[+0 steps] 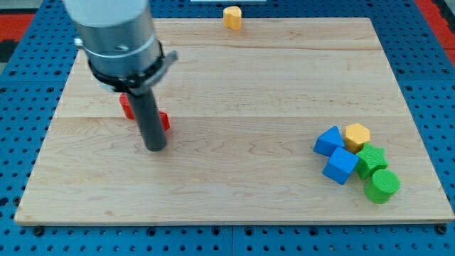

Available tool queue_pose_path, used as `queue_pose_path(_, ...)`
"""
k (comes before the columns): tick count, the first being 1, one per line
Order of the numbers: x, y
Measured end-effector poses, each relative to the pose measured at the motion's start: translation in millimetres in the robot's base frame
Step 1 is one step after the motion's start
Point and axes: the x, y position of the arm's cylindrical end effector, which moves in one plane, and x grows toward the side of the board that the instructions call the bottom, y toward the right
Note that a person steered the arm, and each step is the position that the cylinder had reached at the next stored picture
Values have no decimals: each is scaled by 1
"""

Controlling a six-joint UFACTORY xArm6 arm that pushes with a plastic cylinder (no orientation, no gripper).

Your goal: Slide the red circle into the red star

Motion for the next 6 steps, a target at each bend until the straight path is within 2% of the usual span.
queue_pose_path(1,-9,-80)
queue_pose_path(2,-94,-125)
queue_pose_path(3,-141,-123)
queue_pose_path(4,-92,-78)
queue_pose_path(5,-17,-9)
queue_pose_path(6,26,35)
